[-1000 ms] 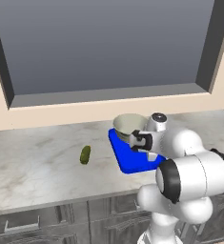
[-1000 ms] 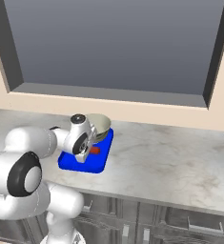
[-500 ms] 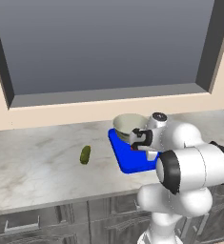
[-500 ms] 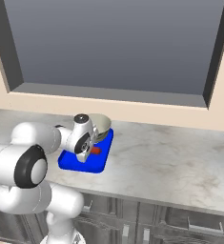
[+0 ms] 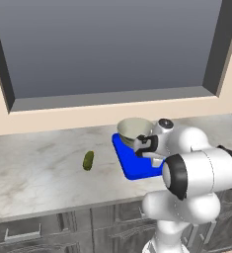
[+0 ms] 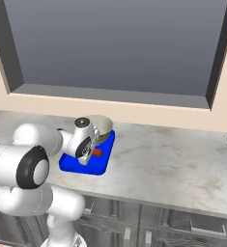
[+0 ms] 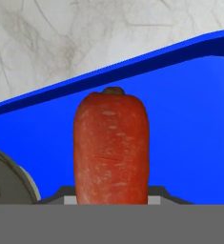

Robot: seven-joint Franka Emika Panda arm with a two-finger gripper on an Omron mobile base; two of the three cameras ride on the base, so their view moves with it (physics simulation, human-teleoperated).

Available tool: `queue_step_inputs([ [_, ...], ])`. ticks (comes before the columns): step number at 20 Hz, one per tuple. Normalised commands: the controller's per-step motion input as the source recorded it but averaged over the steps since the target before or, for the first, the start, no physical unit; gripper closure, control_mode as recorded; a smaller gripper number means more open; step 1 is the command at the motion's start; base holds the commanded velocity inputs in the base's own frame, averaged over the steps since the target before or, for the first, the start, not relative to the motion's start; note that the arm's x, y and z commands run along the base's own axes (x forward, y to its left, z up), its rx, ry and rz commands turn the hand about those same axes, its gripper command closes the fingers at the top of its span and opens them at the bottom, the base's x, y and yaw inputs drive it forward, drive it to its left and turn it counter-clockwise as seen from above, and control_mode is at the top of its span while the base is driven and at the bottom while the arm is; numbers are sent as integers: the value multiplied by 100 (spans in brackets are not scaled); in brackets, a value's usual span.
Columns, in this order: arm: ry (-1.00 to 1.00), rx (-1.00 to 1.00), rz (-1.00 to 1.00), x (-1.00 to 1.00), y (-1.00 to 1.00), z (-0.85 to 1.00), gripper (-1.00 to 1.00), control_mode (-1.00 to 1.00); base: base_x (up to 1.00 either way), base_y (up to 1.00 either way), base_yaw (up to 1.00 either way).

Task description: Place the two vegetables and bowl onto the tray for setting up a vegetable dip station.

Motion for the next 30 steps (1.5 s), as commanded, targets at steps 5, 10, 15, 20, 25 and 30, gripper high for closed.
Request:
queue_step_inputs([
  [5, 0, 1, 0, 4, 0, -10, 100, -100, 0, 0, 0],
  [10, 1, 1, 0, 2, 0, -11, -100, -100, 0, 0, 0],
  [15, 5, 1, 0, 0, 0, -3, -100, -100, 0, 0, 0],
  [20, 13, 0, 0, 0, -1, 0, -100, -100, 0, 0, 0],
  [25, 12, 1, 0, 0, -1, 4, -100, -100, 0, 0, 0],
  [30, 15, 4, -4, -16, -2, 7, -100, -100, 0, 0, 0],
])
